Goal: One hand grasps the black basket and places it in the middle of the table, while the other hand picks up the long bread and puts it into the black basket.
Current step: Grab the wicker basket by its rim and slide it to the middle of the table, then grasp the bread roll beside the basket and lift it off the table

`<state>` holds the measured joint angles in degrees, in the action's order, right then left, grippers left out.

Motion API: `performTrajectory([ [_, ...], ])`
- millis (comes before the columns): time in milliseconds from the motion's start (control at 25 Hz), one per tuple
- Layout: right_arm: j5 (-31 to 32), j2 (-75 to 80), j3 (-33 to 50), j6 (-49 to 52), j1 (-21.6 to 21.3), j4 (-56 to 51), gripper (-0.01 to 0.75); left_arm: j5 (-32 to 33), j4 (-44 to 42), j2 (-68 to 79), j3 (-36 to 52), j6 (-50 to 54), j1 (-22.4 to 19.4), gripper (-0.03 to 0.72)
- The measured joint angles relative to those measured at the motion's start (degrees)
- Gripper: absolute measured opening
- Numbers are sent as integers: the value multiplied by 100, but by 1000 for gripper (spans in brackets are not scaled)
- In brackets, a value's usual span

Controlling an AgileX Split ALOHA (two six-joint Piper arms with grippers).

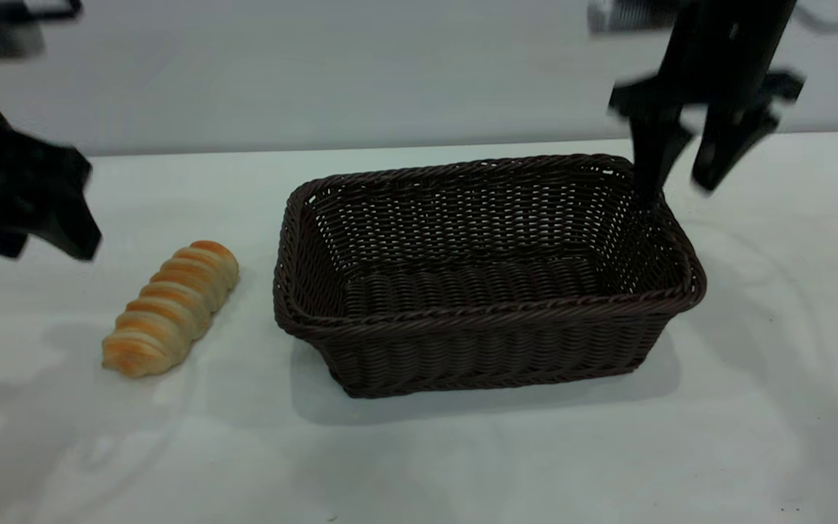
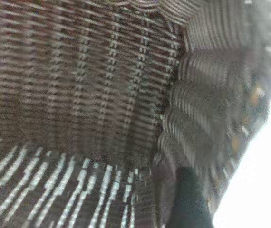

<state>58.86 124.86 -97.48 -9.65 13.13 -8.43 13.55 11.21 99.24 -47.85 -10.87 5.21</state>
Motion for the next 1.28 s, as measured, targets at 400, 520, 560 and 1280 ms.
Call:
performTrajectory([
  [400, 1124, -2285, 0, -276, 0, -270, 529, -403, 0, 1376, -810, -369, 9, 592],
  [520, 1151, -2896, 57, -336, 0, -546, 514, -348, 0, 1784, -1199, -436, 9, 592],
  [560, 1167, -3109, 113, -373, 0, -689, 508, -333, 0, 1932, -1319, -442, 14, 592],
  [1280, 1219, -7118, 3871, -628, 0, -690, 477, 356, -378, 2877, -2165, -440, 142, 97],
])
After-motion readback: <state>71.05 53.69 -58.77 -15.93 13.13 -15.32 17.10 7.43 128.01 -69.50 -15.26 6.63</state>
